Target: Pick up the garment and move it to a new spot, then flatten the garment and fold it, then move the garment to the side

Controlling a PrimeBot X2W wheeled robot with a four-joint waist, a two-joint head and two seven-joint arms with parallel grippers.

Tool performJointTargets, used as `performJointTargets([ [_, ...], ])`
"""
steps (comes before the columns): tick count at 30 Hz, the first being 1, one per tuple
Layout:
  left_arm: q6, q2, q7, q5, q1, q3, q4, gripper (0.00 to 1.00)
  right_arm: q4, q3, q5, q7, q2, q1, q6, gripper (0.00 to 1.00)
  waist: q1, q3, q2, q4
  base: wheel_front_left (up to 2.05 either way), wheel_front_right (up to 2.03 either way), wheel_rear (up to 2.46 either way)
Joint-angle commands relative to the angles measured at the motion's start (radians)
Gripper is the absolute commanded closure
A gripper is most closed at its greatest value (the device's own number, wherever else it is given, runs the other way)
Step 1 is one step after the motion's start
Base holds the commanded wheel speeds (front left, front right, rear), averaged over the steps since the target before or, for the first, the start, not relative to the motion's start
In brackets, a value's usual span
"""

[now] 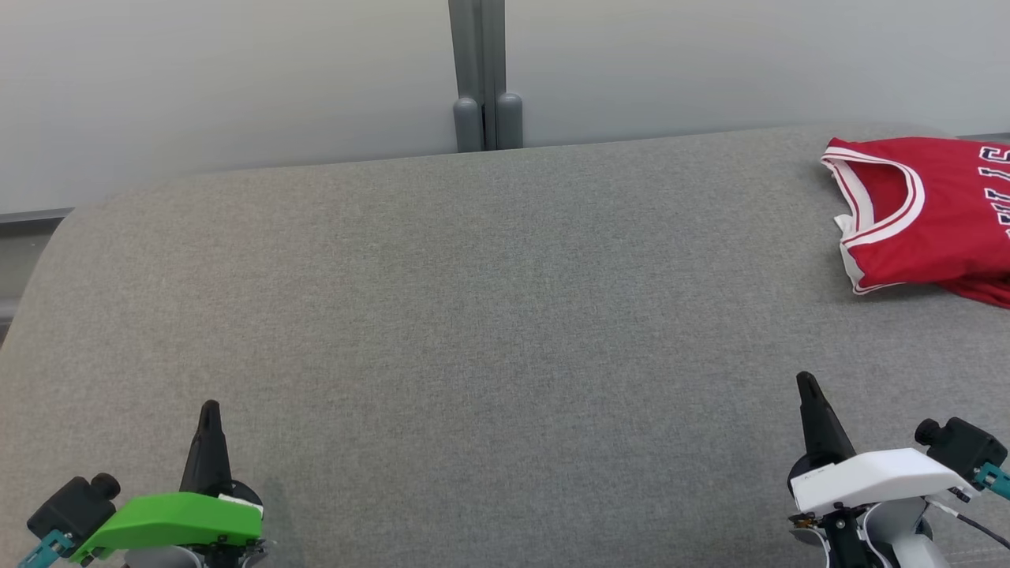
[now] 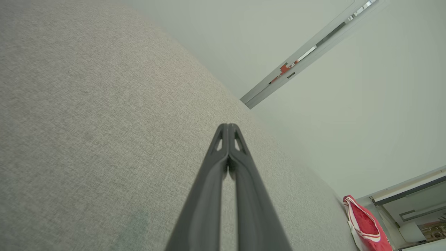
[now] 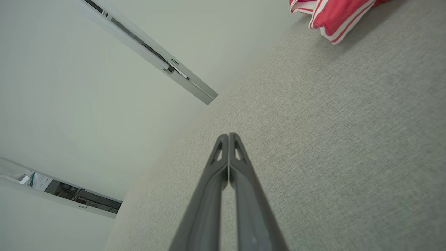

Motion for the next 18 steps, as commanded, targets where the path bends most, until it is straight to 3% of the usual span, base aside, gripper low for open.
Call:
performJointTargets([
  [1, -0.003, 0.005, 0.007, -0.031, -0.031, 0.005, -0.017, 1.00, -0.009, -0.006, 0.035, 0.008, -0.006, -0.026, 0.000, 1.00, 0.0000, 0.000, -0.0001, 0.000, 0.00, 0.00, 0.00],
  [18, -0.005, 0.005, 0.059, -0.226, -0.043, 0.014, -0.024, 1.00, -0.005, -0.027, 0.236, 0.059, -0.008, -0.042, 0.000, 1.00, 0.0000, 0.001, -0.0001, -0.004, 0.00, 0.00, 0.00],
])
